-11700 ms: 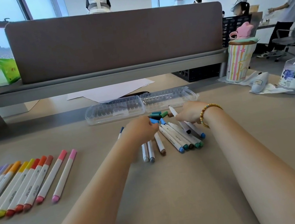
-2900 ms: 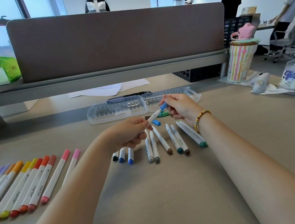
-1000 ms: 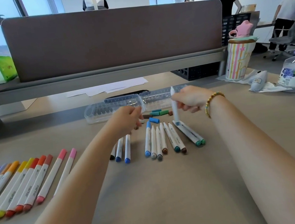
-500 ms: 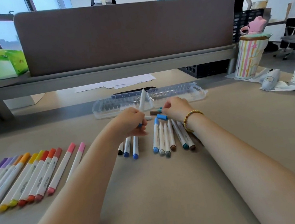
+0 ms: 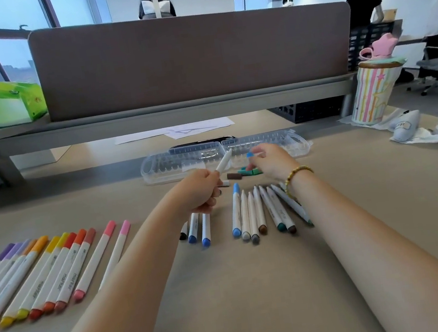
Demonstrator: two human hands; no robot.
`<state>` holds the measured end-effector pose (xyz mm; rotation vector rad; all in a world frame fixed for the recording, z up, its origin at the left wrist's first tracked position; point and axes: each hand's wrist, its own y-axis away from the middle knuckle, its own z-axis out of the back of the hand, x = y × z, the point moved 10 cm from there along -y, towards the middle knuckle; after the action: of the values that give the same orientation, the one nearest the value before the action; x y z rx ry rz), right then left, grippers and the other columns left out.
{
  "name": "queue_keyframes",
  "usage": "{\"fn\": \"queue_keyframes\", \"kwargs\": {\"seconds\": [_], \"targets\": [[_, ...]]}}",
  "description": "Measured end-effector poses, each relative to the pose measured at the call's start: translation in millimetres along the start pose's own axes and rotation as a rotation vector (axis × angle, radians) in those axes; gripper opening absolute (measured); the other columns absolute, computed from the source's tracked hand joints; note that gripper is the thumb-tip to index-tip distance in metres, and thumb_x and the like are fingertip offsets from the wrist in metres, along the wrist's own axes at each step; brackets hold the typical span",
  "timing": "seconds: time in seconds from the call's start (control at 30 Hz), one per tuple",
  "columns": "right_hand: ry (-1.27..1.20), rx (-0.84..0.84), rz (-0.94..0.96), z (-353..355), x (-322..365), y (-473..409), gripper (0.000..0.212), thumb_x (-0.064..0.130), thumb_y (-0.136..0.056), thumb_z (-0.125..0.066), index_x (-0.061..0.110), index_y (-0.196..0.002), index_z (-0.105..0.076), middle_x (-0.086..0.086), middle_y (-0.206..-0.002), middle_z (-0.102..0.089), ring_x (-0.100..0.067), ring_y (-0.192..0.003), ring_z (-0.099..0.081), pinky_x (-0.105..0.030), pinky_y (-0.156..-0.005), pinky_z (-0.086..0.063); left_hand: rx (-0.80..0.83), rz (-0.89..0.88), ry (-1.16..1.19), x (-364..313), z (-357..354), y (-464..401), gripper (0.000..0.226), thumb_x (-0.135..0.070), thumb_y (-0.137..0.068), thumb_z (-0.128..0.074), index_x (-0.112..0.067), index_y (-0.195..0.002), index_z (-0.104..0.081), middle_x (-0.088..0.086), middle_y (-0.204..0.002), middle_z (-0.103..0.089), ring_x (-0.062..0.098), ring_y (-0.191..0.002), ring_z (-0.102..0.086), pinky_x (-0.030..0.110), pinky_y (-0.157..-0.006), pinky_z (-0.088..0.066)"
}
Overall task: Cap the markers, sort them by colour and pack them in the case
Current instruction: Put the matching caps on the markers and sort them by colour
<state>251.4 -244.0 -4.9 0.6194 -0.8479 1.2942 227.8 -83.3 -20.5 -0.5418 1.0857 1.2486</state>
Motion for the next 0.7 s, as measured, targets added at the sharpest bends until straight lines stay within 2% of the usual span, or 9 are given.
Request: {"fn": "queue_keyframes", "kwargs": {"seconds": [0.07, 0.1, 0.2, 0.3, 0.4, 0.47, 0.57, 0.7], "targets": [[-0.203, -0.004, -0.012, 10, -2, 1, 0.029, 0.015, -0.098, -0.044, 0.009, -0.126, -0.053, 0.0, -0.096, -0.065, -0.005, -0.073, -0.053, -0.018, -0.064, -0.04, 0.029, 0.007, -0.019, 1, -4, 0, 0.03, -0.028, -0.102, -0.031, -0.014, -0.083, -0.048, -0.002, -0.061, -0.04, 0.01, -0.048, -0.034, 0.02, -0.048, -0.036], [-0.307, -0.003, -0.032, 12, -5, 0, 0.027, 0.016, -0.098, -0.045, 0.009, -0.122, -0.055, 0.001, -0.093, -0.067, -0.005, -0.073, -0.055, -0.019, -0.065, -0.039, 0.043, 0.008, -0.03, 0, -6, 0, 0.03, -0.029, -0.102, -0.031, -0.014, -0.082, -0.048, -0.002, -0.06, -0.039, 0.01, -0.048, -0.033, 0.02, -0.047, -0.035], [-0.516, -0.001, -0.113, 12, -18, 1, 0.012, 0.019, -0.098, -0.046, 0.015, -0.105, -0.055, 0.004, -0.088, -0.071, -0.011, -0.085, -0.06, -0.03, -0.082, -0.037, 0.085, 0.013, -0.07, 0, -12, 2, 0.031, -0.031, -0.101, -0.031, -0.015, -0.08, -0.047, -0.003, -0.058, -0.038, 0.009, -0.046, -0.032, 0.019, -0.043, -0.033], [-0.568, 0.012, -0.157, 10, -22, 2, 0.012, 0.02, -0.099, -0.042, 0.018, -0.096, -0.053, 0.004, -0.095, -0.072, -0.008, -0.09, -0.06, -0.033, -0.085, -0.035, 0.11, 0.012, -0.128, -1, -17, 5, 0.032, -0.033, -0.101, -0.03, -0.015, -0.081, -0.046, -0.002, -0.059, -0.039, 0.01, -0.047, -0.032, 0.019, -0.043, -0.033], [-0.587, 0.034, -0.198, 6, -26, 2, 0.015, 0.021, -0.1, -0.04, 0.016, -0.1, -0.054, 0.001, -0.107, -0.071, -0.008, -0.097, -0.06, -0.028, -0.077, -0.037, 0.122, 0.011, -0.174, -1, -20, 6, 0.031, -0.034, -0.102, -0.03, -0.015, -0.084, -0.046, -0.001, -0.062, -0.039, 0.01, -0.048, -0.032, 0.019, -0.042, -0.033], [-0.618, 0.051, -0.218, 2, -28, 1, 0.016, 0.02, -0.1, -0.041, 0.014, -0.105, -0.055, -0.002, -0.111, -0.07, -0.008, -0.094, -0.06, -0.025, -0.07, -0.037, 0.126, 0.013, -0.19, 0, -21, 6, 0.03, -0.034, -0.101, -0.03, -0.015, -0.084, -0.046, -0.001, -0.062, -0.039, 0.01, -0.048, -0.031, 0.019, -0.042, -0.032], [-0.608, 0.097, -0.204, -4, -25, 2, 0.021, 0.021, -0.1, -0.041, 0.012, -0.112, -0.055, -0.003, -0.112, -0.07, -0.006, -0.087, -0.061, -0.027, -0.069, -0.036, 0.131, 0.016, -0.195, -1, -21, 6, 0.03, -0.034, -0.102, -0.03, -0.015, -0.086, -0.046, 0.0, -0.063, -0.038, 0.01, -0.048, -0.031, 0.018, -0.042, -0.032], [-0.601, 0.109, -0.179, -4, -22, 2, 0.017, 0.019, -0.1, -0.04, 0.014, -0.104, -0.055, -0.003, -0.112, -0.069, -0.007, -0.086, -0.061, -0.029, -0.072, -0.036, 0.13, 0.017, -0.184, -1, -21, 6, 0.031, -0.034, -0.102, -0.03, -0.015, -0.083, -0.046, 0.0, -0.062, -0.037, 0.01, -0.049, -0.029, 0.017, -0.042, -0.031]]}}
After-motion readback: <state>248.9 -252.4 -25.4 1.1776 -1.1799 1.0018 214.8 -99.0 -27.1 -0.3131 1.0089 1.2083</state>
